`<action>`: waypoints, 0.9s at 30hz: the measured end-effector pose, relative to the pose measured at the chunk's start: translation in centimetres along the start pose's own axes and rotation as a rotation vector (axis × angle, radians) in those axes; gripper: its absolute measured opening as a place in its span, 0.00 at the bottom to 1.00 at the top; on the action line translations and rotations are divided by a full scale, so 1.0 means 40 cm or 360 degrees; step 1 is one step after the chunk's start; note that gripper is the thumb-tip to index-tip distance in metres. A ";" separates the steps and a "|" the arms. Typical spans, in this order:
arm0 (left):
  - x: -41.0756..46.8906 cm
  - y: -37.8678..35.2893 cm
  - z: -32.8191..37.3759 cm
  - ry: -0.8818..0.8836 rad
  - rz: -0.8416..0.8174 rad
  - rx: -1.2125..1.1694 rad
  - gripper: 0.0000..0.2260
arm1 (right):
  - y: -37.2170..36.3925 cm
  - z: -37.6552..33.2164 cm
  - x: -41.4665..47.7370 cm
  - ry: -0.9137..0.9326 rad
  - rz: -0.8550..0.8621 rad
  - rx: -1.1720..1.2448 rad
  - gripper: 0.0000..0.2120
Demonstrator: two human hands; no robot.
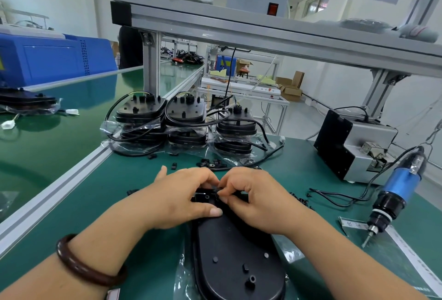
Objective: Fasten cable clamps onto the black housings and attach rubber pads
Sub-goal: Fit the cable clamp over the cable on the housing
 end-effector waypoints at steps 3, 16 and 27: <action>-0.006 0.025 0.005 0.0005 0.0129 0.0159 0.15 | -0.001 -0.005 0.000 0.0036 -0.0044 -0.0031 0.03; -0.033 0.052 0.053 0.0128 0.0408 0.0574 0.17 | 0.007 0.014 -0.014 0.0103 0.0055 0.0162 0.03; -0.031 0.039 0.054 0.0176 0.0430 0.0447 0.15 | 0.010 0.023 -0.025 0.0101 0.0100 0.0182 0.04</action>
Point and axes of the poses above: each hand's wrist, its own x-axis towards the middle knuckle, its own y-axis out of the back of the hand, z = x × y, the point moved 10 cm from there along x, towards the middle knuckle, and after that the axes turned 10 degrees about -z, right-handed, at the moved point
